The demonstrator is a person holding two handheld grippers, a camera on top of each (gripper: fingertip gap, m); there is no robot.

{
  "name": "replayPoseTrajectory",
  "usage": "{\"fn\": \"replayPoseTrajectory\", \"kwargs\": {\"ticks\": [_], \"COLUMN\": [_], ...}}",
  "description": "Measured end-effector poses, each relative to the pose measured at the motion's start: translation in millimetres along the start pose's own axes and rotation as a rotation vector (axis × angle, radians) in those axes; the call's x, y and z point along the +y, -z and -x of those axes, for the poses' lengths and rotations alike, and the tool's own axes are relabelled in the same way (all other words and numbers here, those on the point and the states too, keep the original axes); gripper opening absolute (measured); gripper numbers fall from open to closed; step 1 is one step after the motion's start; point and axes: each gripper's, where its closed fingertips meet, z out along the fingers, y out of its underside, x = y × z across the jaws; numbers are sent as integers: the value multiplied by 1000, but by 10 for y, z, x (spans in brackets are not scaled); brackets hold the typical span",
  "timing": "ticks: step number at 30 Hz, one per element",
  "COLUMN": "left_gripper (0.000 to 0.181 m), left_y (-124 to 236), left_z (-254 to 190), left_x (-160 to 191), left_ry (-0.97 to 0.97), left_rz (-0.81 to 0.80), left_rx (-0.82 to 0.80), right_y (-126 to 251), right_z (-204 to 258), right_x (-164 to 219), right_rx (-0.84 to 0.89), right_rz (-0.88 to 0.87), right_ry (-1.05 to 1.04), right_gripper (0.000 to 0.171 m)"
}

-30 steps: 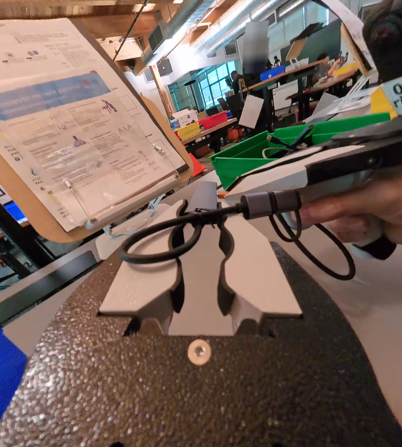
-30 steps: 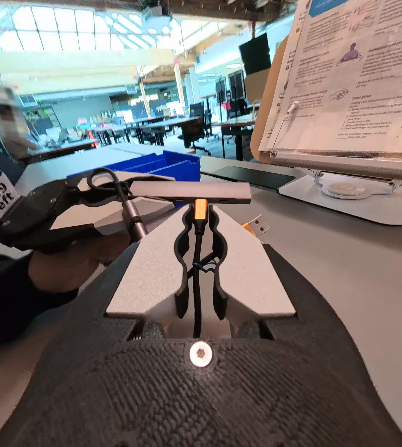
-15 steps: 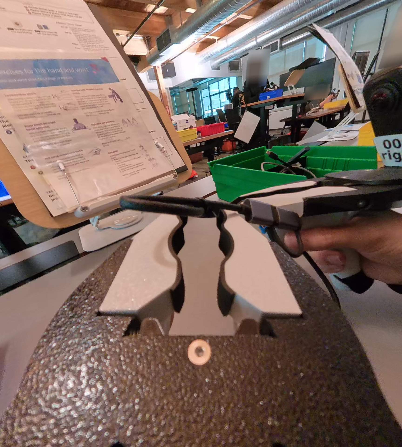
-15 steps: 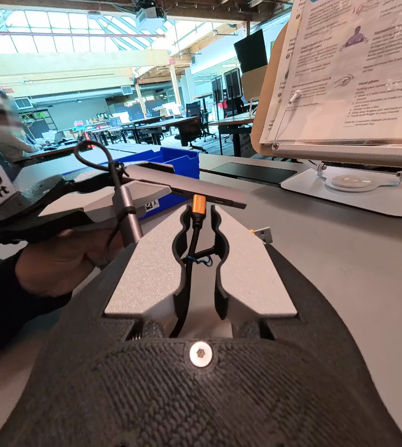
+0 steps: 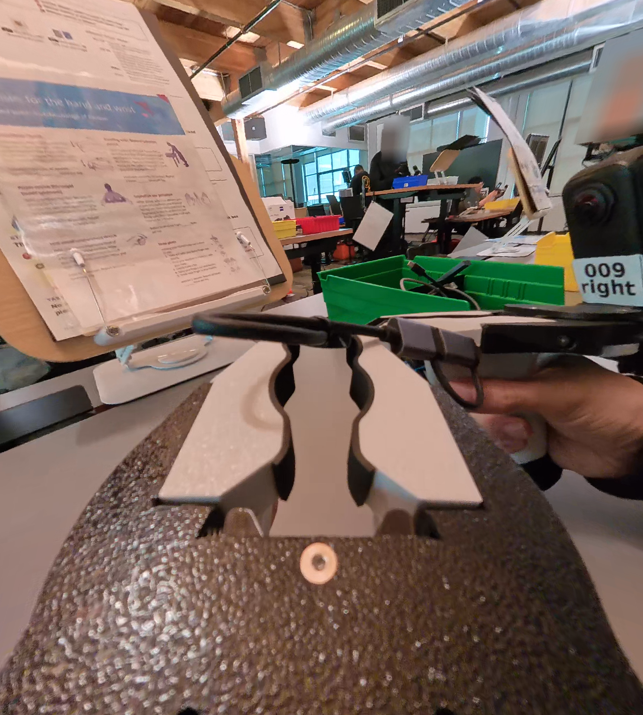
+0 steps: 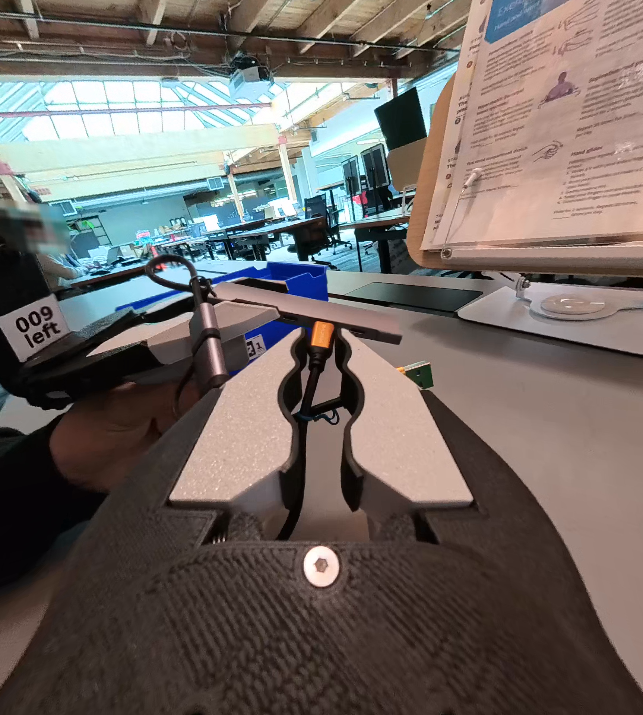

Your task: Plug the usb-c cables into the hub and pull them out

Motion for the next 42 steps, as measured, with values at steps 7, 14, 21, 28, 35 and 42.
{"fn": "replayPoseTrajectory", "kwargs": {"ticks": [7, 14, 21, 28, 35, 42], "left_gripper": [22, 22, 23, 22, 22, 22], "left_y": [1, 2, 11, 6, 286, 102], "left_z": [6, -48, -64, -66, 525, 175], "left_x": [12, -66, -92, -107, -171, 48], "left_ry": [-175, -237, -258, -251, -151, -299], "left_rz": [65, 72, 76, 80, 31, 81], "left_rx": [-43, -49, -60, -73, -236, -114], "right_y": [25, 77, 93, 89, 284, 1208], "right_z": [-20, 7, 30, 32, -122, -952], "right_x": [-69, -119, -124, -115, -290, -1124], "right_rx": [56, 15, 38, 38, 43, 626], "right_rz": [69, 83, 128, 132, 26, 68], "right_ry": [130, 80, 174, 137, 125, 603], "right_gripper": [12, 12, 12, 12, 11, 11]}}
